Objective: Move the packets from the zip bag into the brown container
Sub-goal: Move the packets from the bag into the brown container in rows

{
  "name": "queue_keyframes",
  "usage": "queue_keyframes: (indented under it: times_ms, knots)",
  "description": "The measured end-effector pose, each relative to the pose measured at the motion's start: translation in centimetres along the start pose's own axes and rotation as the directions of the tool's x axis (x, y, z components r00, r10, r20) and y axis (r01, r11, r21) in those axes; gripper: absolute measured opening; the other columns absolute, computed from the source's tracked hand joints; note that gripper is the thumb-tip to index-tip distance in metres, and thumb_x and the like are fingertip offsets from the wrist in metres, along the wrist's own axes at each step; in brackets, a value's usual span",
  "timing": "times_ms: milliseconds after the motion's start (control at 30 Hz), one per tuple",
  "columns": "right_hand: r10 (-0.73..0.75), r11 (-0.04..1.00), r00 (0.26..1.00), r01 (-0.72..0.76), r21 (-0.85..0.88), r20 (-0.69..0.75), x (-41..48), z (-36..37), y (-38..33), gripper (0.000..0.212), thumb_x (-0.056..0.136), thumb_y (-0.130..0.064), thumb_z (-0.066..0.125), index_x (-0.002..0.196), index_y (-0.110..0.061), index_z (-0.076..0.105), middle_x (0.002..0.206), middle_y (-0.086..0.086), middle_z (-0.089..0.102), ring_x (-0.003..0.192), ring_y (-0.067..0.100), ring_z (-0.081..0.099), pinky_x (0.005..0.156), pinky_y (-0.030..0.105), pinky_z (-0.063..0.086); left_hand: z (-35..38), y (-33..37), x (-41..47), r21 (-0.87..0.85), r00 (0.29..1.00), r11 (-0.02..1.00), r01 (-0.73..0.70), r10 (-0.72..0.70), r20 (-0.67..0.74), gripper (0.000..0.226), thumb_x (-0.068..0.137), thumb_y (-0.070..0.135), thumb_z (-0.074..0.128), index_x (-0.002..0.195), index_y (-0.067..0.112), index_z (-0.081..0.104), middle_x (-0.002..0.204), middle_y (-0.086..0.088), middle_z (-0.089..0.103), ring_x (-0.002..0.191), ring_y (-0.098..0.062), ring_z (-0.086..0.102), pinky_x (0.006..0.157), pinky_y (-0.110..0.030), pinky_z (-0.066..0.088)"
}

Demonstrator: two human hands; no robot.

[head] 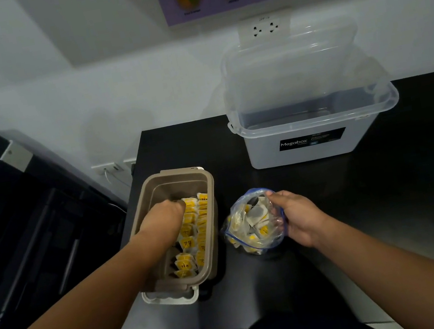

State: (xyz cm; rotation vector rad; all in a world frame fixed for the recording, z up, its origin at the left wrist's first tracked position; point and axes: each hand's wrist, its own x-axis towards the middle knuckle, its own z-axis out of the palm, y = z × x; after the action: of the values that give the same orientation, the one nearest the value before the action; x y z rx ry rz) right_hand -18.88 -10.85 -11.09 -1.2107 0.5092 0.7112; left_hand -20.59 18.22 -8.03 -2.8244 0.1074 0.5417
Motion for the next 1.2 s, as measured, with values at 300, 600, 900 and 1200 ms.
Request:
queue_keyframes:
  times_ms: [300, 600, 900, 1200]
  knots:
    - [-0.007, 1.0, 1.0, 0.007, -0.028, -0.008, -0.3, 0.0, -0.1, 0.033, 0.102, -0.024, 0.064, 0.123, 0.001, 0.061, 0.125, 0.04, 0.058, 0.102, 0.037, 0.058, 0.11, 0.063, 0.044, -2.3, -0.9, -0.2, -0.056, 0.995, 0.996, 0.07, -0.066, 0.069, 0.017, 0.097, 0.01, 0.053, 0.112, 0.012, 0.061, 0.111, -0.011, 0.069, 0.101, -0.027, 0.067, 0.088, -0.035, 0.055]
    - [-0.007, 0.999, 1.0, 0.008, -0.046, 0.01, -0.2, -0.1, 0.0, 0.036, 0.101, -0.026, 0.065, 0.126, 0.0, 0.06, 0.141, 0.036, 0.051, 0.125, 0.052, 0.059, 0.11, 0.073, 0.037, -2.4, 0.0, -1.5, -0.034, 0.988, 0.999, 0.02, -0.015, 0.153, 0.025, 0.089, 0.004, 0.061, 0.113, 0.01, 0.063, 0.11, -0.011, 0.069, 0.102, -0.028, 0.069, 0.086, -0.034, 0.055]
    - [-0.012, 1.0, 1.0, 0.012, 0.021, 0.012, -0.8, -0.7, 0.2, 0.016, 0.105, -0.021, 0.059, 0.11, -0.007, 0.066, 0.103, 0.017, 0.079, 0.089, 0.028, 0.078, 0.072, 0.043, 0.062, -9.9, 5.2, -4.5, -0.414, 0.903, 0.909, -0.046, -0.14, -0.407, 0.001, 0.092, 0.021, 0.067, 0.093, 0.021, 0.068, 0.081, 0.005, 0.067, 0.076, -0.012, 0.063, 0.075, -0.03, 0.055]
    - [-0.028, 0.999, 0.996, 0.026, 0.023, 0.079, -1.3, -1.9, 0.1, 0.011, 0.104, -0.018, 0.058, 0.104, -0.007, 0.062, 0.088, 0.014, 0.076, 0.084, 0.027, 0.074, 0.073, 0.04, 0.058, -6.9, 16.0, -1.1, -0.482, 0.991, 0.871, -0.095, 0.04, -0.124, 0.019, 0.096, 0.016, 0.055, 0.102, 0.014, 0.073, 0.101, -0.01, 0.071, 0.096, -0.029, 0.066, 0.082, -0.035, 0.054]
